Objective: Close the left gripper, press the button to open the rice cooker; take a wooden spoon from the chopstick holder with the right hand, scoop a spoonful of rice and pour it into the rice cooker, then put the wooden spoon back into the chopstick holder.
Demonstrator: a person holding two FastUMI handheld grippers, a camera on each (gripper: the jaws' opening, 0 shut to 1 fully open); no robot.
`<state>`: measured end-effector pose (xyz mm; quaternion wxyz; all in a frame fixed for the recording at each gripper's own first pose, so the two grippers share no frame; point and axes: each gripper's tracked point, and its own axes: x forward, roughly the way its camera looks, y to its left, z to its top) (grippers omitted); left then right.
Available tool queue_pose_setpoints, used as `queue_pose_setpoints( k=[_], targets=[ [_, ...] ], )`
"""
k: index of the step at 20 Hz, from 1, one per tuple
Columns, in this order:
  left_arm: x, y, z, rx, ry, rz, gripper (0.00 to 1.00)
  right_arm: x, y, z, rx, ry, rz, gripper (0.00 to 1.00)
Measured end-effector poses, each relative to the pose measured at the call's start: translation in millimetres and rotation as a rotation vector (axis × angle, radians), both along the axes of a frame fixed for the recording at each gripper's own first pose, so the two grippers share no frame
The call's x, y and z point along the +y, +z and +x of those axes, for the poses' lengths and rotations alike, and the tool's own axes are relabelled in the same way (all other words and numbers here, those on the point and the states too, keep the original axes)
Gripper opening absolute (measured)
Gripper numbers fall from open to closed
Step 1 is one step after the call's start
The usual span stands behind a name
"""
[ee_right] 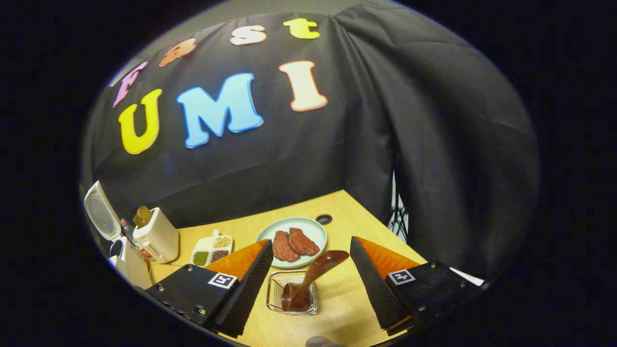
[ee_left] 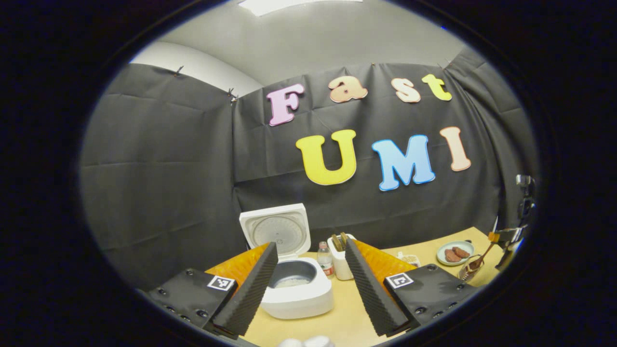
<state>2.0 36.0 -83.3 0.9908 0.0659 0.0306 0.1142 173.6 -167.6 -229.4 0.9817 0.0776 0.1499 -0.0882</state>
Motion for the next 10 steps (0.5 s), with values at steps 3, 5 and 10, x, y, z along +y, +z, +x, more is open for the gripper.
queue_pose_setpoints(
  k=[3, 5, 10],
  targets=[
    [27.4, 9.7, 19.3, -0.028, 0.018, -0.016, 0.98, 29.4, 68.6, -22.6, -0.088, 0.063, -0.068, 0.98],
    [47.2, 19.0, 35.2, -0.052, 0.034, -0.025, 1.0, 53.9, 111.0, -46.5, -0.159, 0.104, -0.133, 0.98],
    [92.5, 40.0, 92.0, -0.081, 0.057, -0.065, 1.0, 145.8, 159.7, -110.2, -0.238, 0.274, -0.272, 0.98]
  ],
)
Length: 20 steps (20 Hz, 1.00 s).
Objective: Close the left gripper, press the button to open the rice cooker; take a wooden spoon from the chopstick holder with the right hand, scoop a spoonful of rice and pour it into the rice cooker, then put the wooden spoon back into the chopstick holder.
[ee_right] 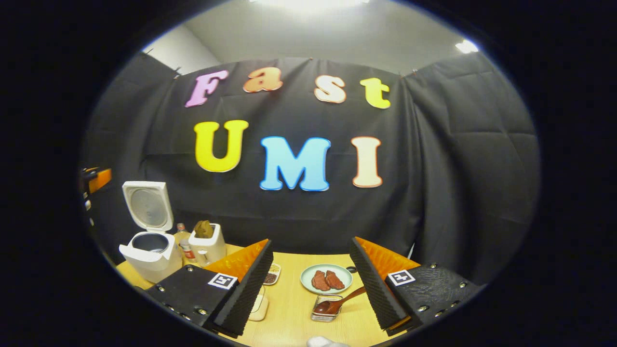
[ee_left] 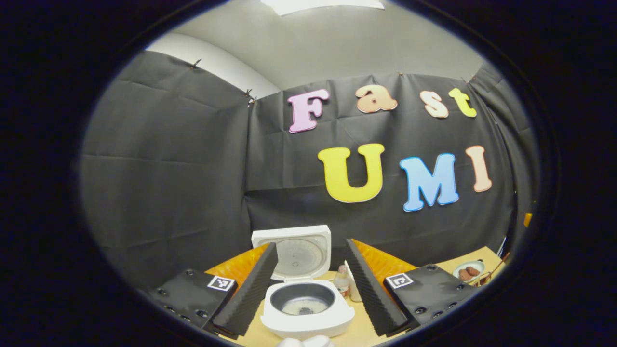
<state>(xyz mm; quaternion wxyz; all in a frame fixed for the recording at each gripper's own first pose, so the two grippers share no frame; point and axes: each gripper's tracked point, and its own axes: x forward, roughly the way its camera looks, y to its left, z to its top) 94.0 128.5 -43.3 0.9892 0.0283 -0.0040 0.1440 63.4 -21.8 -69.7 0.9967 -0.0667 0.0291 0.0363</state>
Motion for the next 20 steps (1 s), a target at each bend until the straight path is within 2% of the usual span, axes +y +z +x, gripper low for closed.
queue_pose_setpoints(
  k=[4, 7, 8, 14, 20],
  targets=[
    [34.1, 24.9, 52.6, -0.035, 0.022, -0.004, 1.0, 69.4, -0.9, -38.6, 0.024, 0.132, -0.025, 0.95],
    [52.5, 38.1, 103.1, -0.032, 0.019, -0.038, 0.98, 99.3, -11.1, -46.9, 0.078, 0.176, -0.012, 0.95],
    [58.9, 40.1, 118.4, -0.03, 0.017, -0.054, 1.0, 105.9, -15.3, -48.5, 0.099, 0.186, -0.005, 0.95],
    [114.9, 32.0, 215.6, 0.044, 0.077, -0.103, 0.97, 115.6, -32.3, -38.1, 0.168, 0.173, 0.004, 0.96],
    [149.4, -33.5, 305.5, 0.197, 0.099, -0.06, 0.97, 112.7, -60.1, -38.6, 0.266, 0.161, 0.019, 0.95]
  ],
)
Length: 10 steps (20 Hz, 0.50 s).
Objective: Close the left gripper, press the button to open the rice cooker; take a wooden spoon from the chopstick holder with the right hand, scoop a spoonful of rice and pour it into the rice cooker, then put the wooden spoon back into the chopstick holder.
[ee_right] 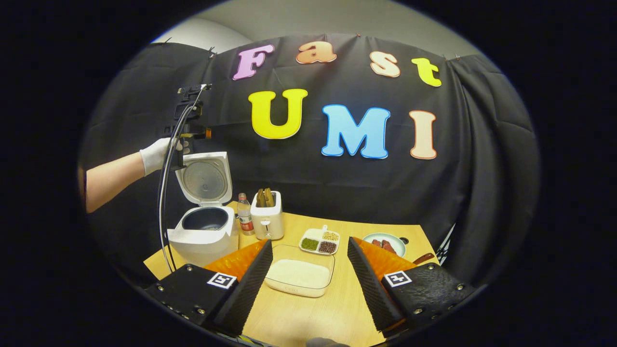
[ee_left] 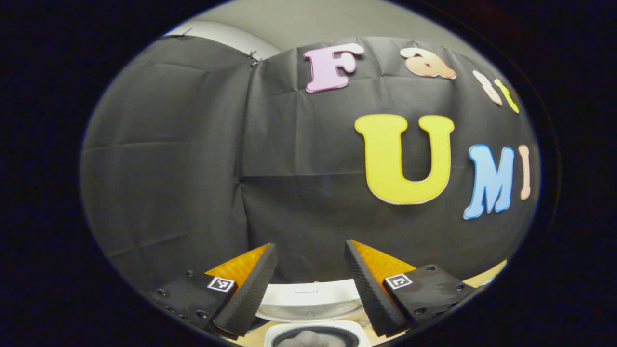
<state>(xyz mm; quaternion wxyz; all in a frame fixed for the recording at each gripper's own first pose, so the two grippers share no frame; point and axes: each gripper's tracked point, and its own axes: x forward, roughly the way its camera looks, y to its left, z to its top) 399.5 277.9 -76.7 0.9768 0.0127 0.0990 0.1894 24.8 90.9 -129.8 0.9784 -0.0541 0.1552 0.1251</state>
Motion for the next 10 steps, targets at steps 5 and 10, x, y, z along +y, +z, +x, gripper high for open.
queue_pose_setpoints(
  k=[5, 10],
  targets=[
    [27.7, -59.6, 24.1, 0.121, 0.049, -0.1, 0.96, -8.1, -1.4, 2.1, 0.018, -0.019, 0.012, 0.95],
    [18.0, -67.4, 18.9, 0.166, 0.038, -0.116, 0.99, -10.5, -4.2, 1.1, 0.036, -0.021, 0.047, 0.96]
  ],
)
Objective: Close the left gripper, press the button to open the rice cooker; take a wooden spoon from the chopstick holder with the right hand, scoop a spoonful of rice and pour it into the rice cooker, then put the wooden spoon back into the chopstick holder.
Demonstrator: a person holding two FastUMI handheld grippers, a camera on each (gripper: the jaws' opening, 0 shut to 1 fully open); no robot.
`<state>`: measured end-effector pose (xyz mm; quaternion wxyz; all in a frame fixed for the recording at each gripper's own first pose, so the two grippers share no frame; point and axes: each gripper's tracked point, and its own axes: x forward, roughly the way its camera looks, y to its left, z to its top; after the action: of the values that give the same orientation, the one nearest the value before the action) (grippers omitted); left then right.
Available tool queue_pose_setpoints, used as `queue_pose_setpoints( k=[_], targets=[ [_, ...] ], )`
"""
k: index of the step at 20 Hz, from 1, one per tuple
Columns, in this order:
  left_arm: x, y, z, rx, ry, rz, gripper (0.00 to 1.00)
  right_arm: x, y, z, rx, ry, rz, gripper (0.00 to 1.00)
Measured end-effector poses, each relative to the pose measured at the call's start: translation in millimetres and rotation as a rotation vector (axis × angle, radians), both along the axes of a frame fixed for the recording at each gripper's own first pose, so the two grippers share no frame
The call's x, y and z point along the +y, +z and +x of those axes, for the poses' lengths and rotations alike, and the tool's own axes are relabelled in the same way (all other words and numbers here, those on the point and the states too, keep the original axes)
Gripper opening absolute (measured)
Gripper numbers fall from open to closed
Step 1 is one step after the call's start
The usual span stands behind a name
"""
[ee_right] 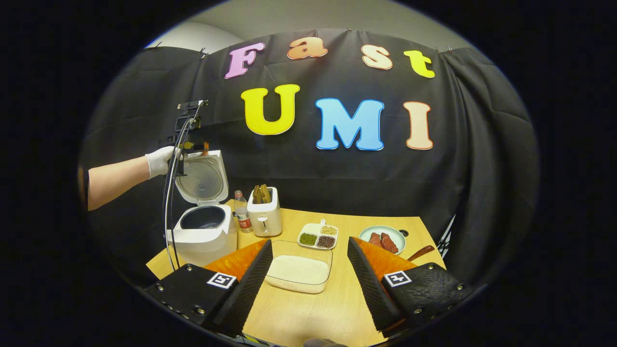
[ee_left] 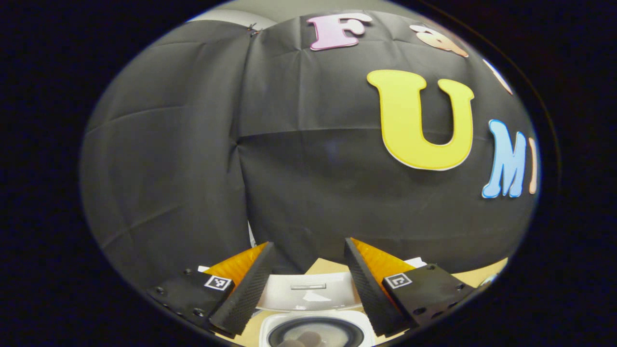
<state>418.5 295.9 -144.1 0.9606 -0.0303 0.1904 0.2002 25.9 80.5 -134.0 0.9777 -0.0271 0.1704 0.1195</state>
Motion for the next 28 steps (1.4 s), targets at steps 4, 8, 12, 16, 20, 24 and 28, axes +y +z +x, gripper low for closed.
queue_pose_setpoints(
  k=[4, 8, 12, 16, 20, 24, 28],
  targets=[
    [-8.6, -3.2, -24.0, 0.074, -0.001, -0.04, 0.99, -1.4, 2.4, -1.3, 0.007, 0.012, 0.034, 0.96],
    [-37.4, -22.7, -77.6, 0.141, -0.007, -0.08, 1.0, -2.4, -2.6, -7.3, 0.028, 0.037, 0.067, 0.97],
    [-63.9, -71.0, -132.0, 0.243, 0.006, -0.123, 0.99, -3.0, -11.7, -23.4, 0.058, 0.058, 0.099, 0.97],
    [-82.1, -123.6, -165.8, 0.341, 0.005, -0.171, 0.99, -9.2, -21.5, -40.0, 0.08, 0.073, 0.101, 0.97],
    [-85.2, -165.0, -183.0, 0.395, -0.013, -0.194, 1.0, -17.1, -25.6, -48.4, 0.101, 0.072, 0.138, 0.97],
    [-85.2, -176.5, -187.4, 0.42, -0.006, -0.199, 0.97, -24.3, -25.5, -51.3, 0.103, 0.069, 0.14, 0.97],
    [-90.1, -189.1, -194.7, 0.461, -0.009, -0.221, 0.99, -25.8, -28.9, -51.0, 0.115, 0.076, 0.155, 0.97]
  ],
)
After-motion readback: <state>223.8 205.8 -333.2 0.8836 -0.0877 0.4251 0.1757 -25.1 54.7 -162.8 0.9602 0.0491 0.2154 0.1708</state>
